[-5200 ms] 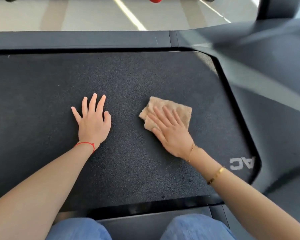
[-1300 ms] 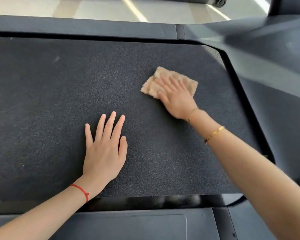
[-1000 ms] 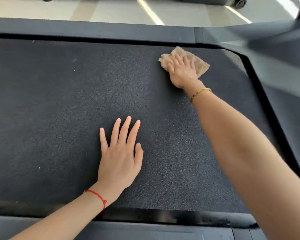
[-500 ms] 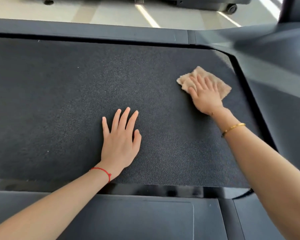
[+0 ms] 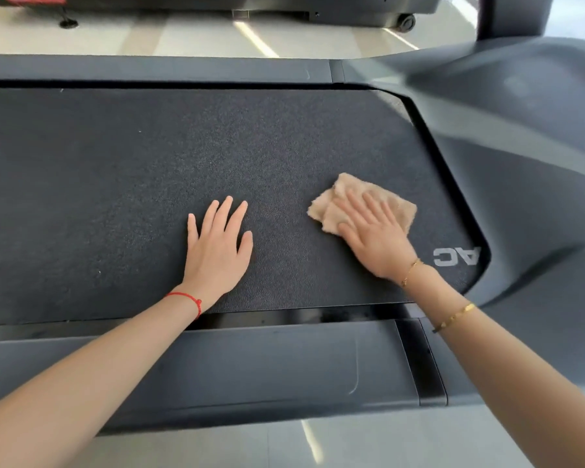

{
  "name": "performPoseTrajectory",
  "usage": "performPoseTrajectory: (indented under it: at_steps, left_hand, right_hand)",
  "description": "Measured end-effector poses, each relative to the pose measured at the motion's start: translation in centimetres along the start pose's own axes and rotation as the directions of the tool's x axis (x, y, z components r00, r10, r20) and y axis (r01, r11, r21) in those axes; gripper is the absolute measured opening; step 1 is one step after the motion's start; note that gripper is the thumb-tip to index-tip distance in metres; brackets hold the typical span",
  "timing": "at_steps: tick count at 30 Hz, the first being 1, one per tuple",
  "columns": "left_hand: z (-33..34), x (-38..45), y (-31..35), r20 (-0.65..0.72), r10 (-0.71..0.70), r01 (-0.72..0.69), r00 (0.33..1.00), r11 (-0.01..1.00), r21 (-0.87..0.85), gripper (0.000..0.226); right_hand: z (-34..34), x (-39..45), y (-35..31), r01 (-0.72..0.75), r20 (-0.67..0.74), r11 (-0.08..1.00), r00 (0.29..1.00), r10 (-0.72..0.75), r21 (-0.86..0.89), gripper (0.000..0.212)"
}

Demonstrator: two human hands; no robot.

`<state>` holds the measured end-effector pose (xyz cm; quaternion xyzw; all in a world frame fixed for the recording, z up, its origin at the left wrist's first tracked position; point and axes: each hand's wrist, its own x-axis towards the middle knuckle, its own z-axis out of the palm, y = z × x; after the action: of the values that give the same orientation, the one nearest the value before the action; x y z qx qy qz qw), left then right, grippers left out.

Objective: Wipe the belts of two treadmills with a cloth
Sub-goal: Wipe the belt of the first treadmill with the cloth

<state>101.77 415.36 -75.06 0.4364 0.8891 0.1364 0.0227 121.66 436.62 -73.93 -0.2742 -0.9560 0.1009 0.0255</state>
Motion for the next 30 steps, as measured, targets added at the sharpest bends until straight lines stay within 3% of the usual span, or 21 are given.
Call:
performPoseTrajectory:
  at_steps: [2,4,6,11,15,19,21,23,25,28,30]
  left_hand:
    - [-0.3,-0.9,-0.9,0.002,0.012,-0.012,1.000,1.000,0.004,0.057]
    - [-0.6,-1.7,-1.7,0.002,0.019,-0.019,1.000,1.000,-0.001,0.056]
    - [-0.6,-2.2,-2.0,-0.009,0.018,-0.018,1.000,1.000,0.000,0.056]
    - [-0.3,-2.4,-1.7,-0.055,0.008,-0.007,0.998,1.000,0.009,0.054]
    - [-0.3,-2.6,-2.0,-0.056,0.022,-0.022,0.998,1.000,0.001,0.053]
    - [-0.4,-2.7,-1.8,-0.059,0.019,-0.020,0.998,1.000,-0.016,0.053]
    - [-0.4,-2.7,-1.7,-0.059,0.013,-0.014,0.998,1.000,-0.010,0.053]
    - [-0.3,-2.6,-1.7,-0.057,0.010,-0.010,0.998,1.000,-0.001,0.053]
    - [-0.2,-2.5,-1.7,-0.063,0.013,-0.013,0.998,1.000,-0.001,0.053]
    - [-0.1,-2.5,-1.8,-0.069,0.023,-0.023,0.997,1.000,0.000,0.053]
    - [-0.1,-2.5,-1.8,-0.065,0.024,-0.024,0.998,1.000,0.004,0.053]
  right_hand:
    - [-0.7,0.1,1.8,-0.206,0.002,0.979,0.979,0.206,0.005,0.053]
    - [-0.9,0.2,1.4,-0.309,0.032,0.951,0.951,0.308,0.024,0.053]
    - [-0.4,-0.4,-1.3,-0.262,0.059,0.965,0.963,0.262,-0.007,0.053]
    - [2.1,-4.9,-10.0,0.079,0.076,0.996,0.994,-0.077,-0.027,0.053]
    - [1.6,-5.9,-8.1,0.089,0.053,0.996,0.995,-0.089,0.010,0.053]
    - [0.4,-6.7,-2.1,-0.214,-0.033,0.976,0.977,0.213,-0.027,0.053]
    - [-0.3,-6.7,-0.5,-0.426,-0.036,0.904,0.904,0.427,0.032,0.053]
    - [-0.4,-6.3,-1.2,-0.542,-0.010,0.835,0.838,0.545,0.098,0.053]
    - [0.3,-6.1,-3.7,-0.490,-0.010,0.869,0.871,0.492,0.065,0.053]
    - [1.6,-6.9,-7.9,-0.230,-0.009,0.973,0.973,0.230,0.007,0.053]
    - [1.8,-7.2,-8.7,-0.099,0.019,0.995,0.995,0.099,0.014,0.052]
